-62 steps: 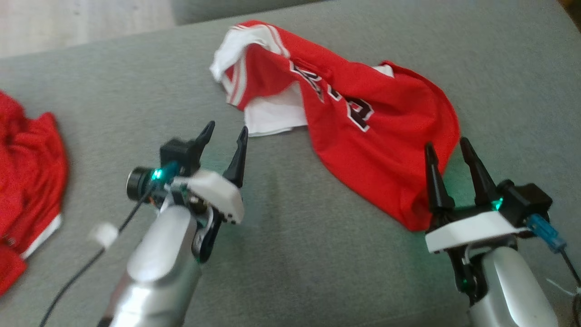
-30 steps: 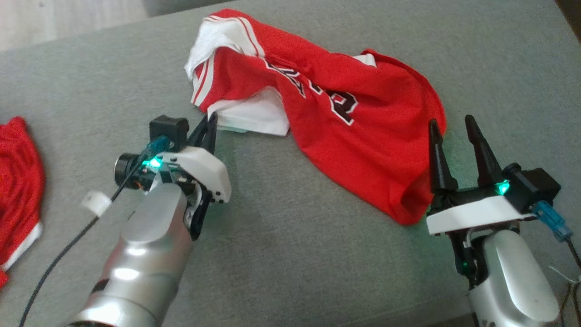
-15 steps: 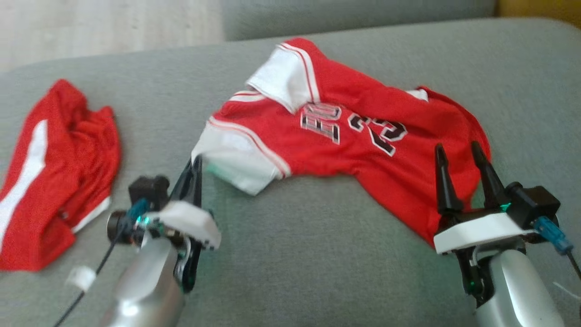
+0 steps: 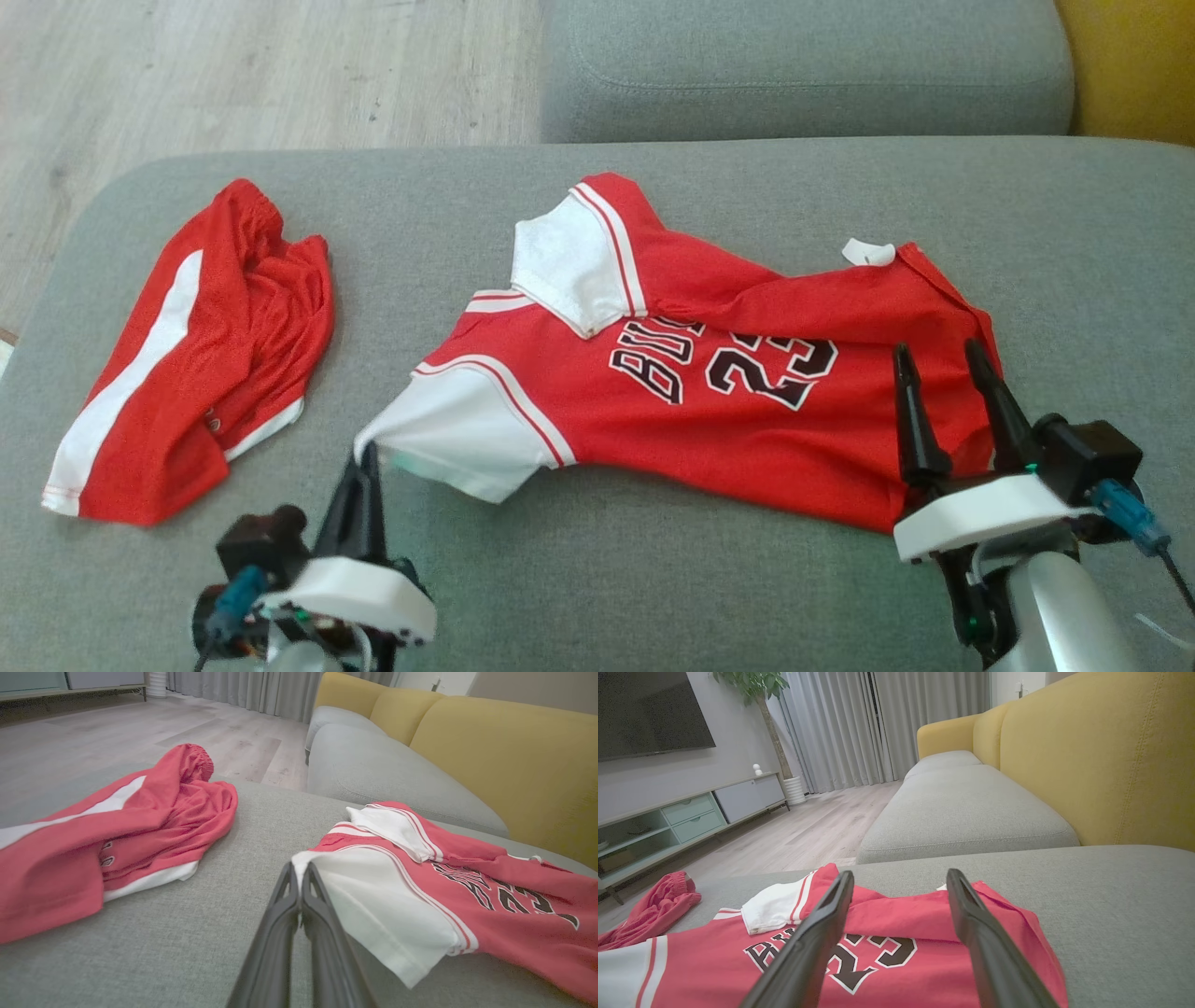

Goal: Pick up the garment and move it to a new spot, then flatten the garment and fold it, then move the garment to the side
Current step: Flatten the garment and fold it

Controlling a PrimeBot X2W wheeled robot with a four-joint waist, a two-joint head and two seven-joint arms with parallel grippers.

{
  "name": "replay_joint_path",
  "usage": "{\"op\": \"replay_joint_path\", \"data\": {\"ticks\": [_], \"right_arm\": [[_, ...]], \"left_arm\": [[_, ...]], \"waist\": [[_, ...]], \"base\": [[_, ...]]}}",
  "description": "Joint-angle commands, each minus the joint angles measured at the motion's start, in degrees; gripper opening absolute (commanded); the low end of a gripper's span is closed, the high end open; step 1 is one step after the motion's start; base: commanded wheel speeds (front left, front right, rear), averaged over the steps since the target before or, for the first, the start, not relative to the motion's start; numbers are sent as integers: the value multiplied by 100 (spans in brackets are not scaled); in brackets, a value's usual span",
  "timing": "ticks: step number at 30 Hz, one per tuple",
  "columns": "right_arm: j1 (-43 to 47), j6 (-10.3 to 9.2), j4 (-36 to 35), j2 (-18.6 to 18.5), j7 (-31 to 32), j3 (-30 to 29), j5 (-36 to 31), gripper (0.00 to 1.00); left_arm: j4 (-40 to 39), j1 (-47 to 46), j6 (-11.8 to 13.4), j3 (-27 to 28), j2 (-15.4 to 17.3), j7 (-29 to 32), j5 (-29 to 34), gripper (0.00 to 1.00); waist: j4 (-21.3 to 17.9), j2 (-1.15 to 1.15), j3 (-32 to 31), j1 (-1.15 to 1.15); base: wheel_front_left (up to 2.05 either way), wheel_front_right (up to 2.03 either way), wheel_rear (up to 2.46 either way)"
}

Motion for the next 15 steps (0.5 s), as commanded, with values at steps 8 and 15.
{"op": "replay_joint_path", "data": {"ticks": [8, 15], "right_arm": [[-147, -4, -123, -5, -11, 195, 37, 100], [-210, -4, -188, -5, -94, 193, 71, 100]], "left_arm": [[-1199, 34, 196, -24, 192, 107, 232, 100], [-1556, -335, -145, -148, 191, -471, 530, 100]], "waist": [[-53, 0, -54, 1], [-229, 0, -8, 1]], "base": [[0, 0, 0], [0, 0, 0]]}}
